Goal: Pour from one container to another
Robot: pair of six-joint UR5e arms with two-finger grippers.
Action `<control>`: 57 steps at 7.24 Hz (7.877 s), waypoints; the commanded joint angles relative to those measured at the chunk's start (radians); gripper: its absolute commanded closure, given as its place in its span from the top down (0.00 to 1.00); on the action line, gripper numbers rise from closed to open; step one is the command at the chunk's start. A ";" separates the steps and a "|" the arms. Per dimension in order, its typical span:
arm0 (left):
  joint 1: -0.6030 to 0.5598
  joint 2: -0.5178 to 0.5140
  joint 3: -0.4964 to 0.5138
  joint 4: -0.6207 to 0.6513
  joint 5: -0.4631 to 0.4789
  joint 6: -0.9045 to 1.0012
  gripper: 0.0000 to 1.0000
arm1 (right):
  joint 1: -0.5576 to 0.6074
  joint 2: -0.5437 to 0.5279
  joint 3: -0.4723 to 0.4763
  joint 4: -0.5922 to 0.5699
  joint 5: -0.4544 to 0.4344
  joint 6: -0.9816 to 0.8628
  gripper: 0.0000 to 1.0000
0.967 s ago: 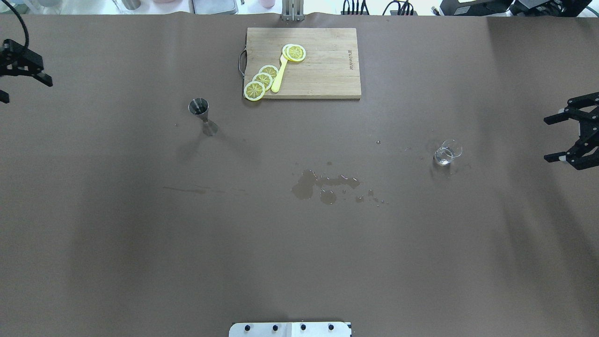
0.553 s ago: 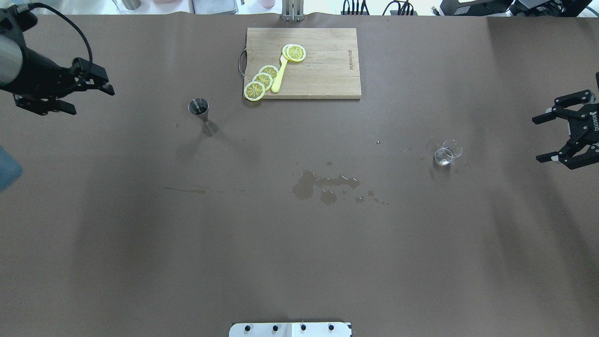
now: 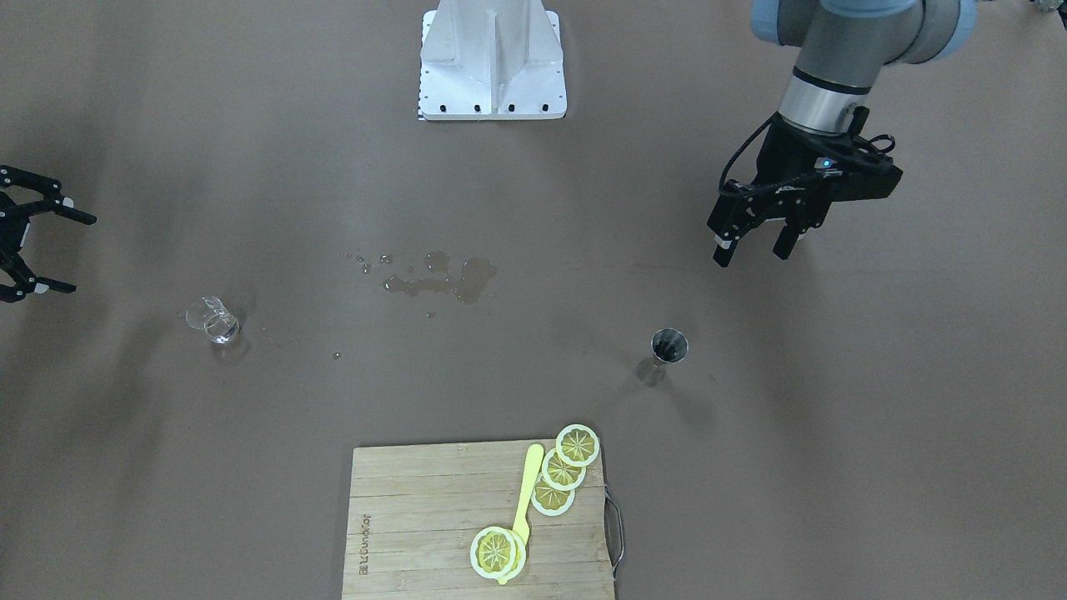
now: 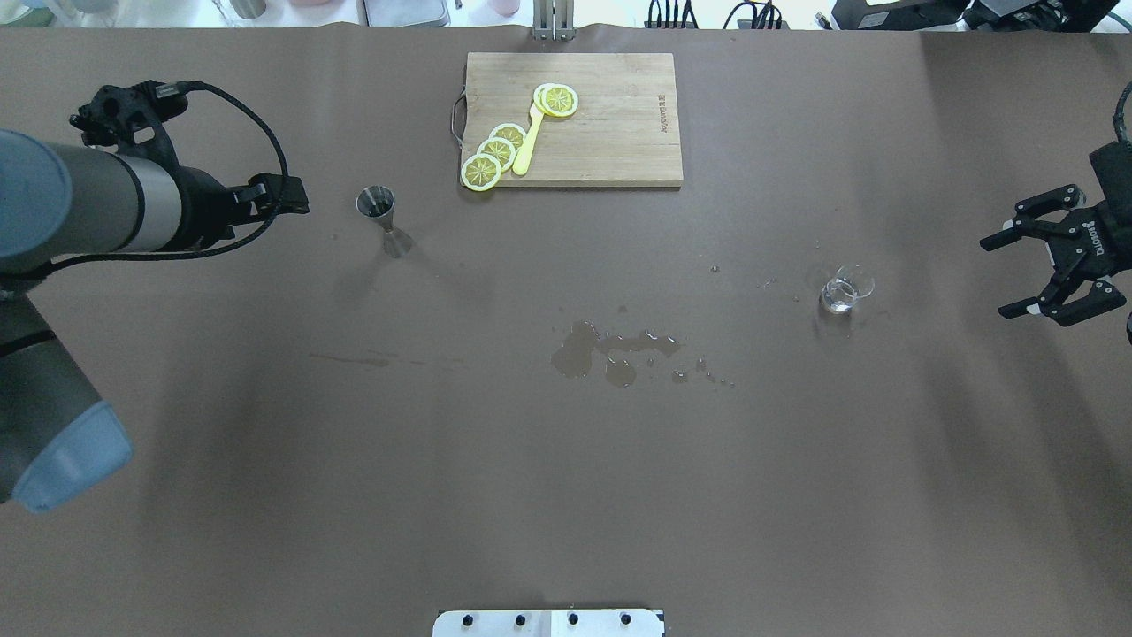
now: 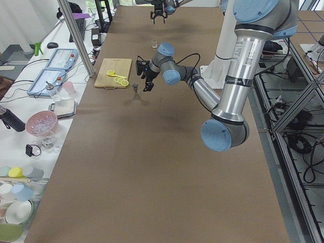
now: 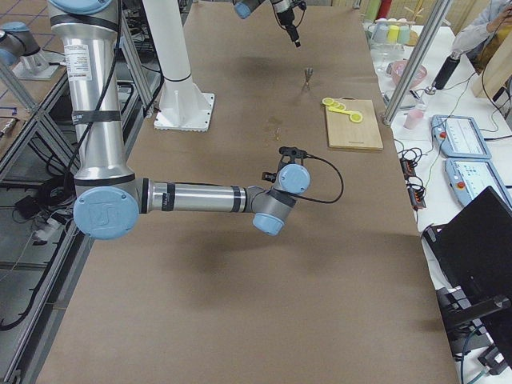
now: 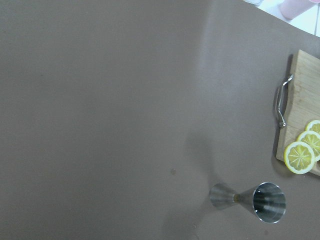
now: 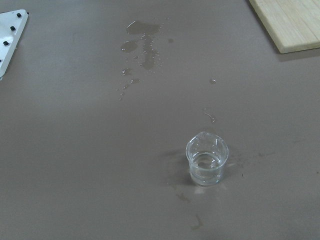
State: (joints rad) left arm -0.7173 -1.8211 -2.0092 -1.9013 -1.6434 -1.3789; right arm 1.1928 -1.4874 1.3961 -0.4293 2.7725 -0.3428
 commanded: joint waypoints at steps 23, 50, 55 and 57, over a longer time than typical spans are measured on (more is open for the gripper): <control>0.322 -0.201 0.544 -0.364 0.821 -0.035 0.96 | -0.213 0.245 -0.532 0.744 -0.244 0.329 0.95; 0.332 -0.294 0.724 -0.367 1.028 0.000 0.54 | -0.277 0.291 -0.535 0.708 -0.363 0.436 0.70; 0.332 -0.307 0.710 -0.369 1.018 0.026 0.00 | -0.279 0.285 -0.534 0.710 -0.363 0.453 0.47; 0.331 -0.302 0.659 -0.377 1.016 0.076 0.00 | -0.279 0.285 -0.522 0.710 -0.361 0.462 0.19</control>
State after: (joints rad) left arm -0.3855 -2.1257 -1.3245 -2.2735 -0.6259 -1.3223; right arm 0.9143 -1.2023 0.8670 0.2805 2.4100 0.1147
